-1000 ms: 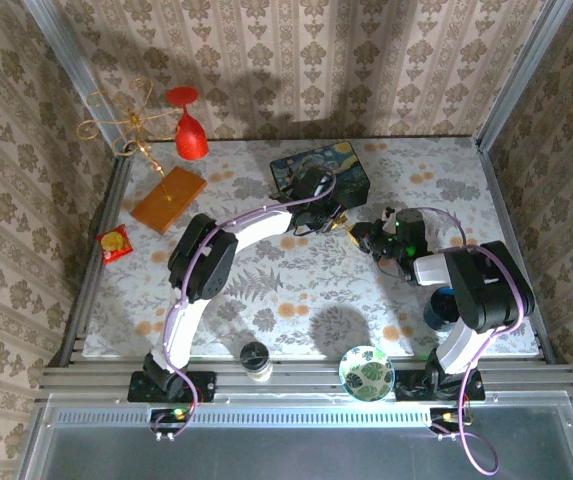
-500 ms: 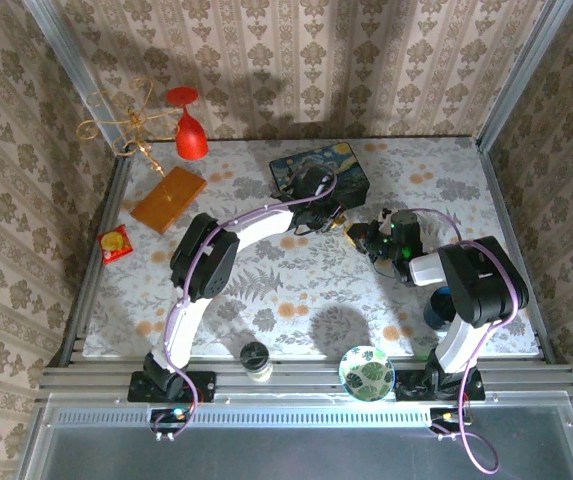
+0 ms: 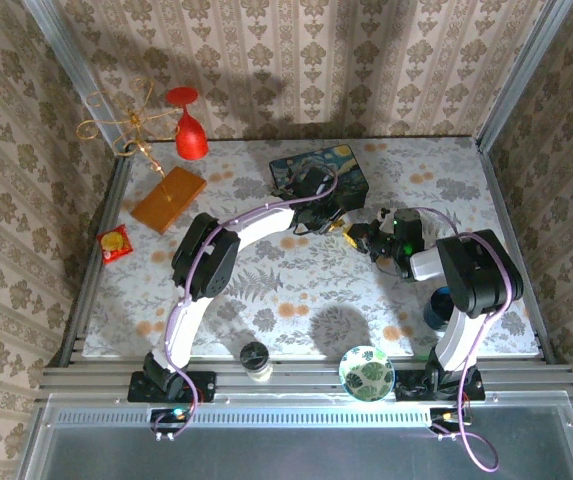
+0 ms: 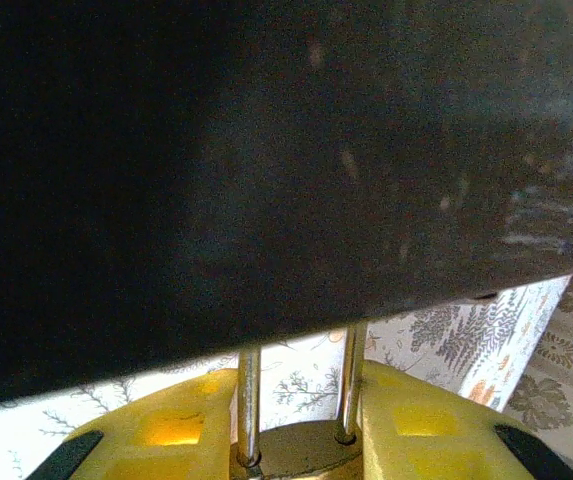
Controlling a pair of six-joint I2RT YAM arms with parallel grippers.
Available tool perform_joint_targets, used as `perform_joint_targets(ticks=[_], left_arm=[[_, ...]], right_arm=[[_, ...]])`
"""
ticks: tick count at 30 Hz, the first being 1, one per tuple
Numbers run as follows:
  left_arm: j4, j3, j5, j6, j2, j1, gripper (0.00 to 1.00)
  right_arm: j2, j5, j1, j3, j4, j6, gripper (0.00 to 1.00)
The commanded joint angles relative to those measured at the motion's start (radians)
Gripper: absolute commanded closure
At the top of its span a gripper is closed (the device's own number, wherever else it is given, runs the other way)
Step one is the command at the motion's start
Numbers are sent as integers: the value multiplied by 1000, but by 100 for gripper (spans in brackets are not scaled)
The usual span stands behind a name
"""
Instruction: Unlock a padlock with a key
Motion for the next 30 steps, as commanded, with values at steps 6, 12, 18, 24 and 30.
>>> perform_joint_targets(ticks=[6,12,18,24,30], left_arm=[[-87,29,111,40,26,-23,100],[-93,27,140,61,27,-24,100],[-89,27,164,80,22,-24,100],[-42,19,188,84,24,-29,100],[21,-29,186,73,8,-26,100]], right_arm=[[96,-26,-5,53,165,39,100],[131,-48,-9,86,144,-11,100],[158,-63,-19,103,154,-34,100],[208,-78,-19,119,282,70,100],[298,-78,-15,143,467,277,100]])
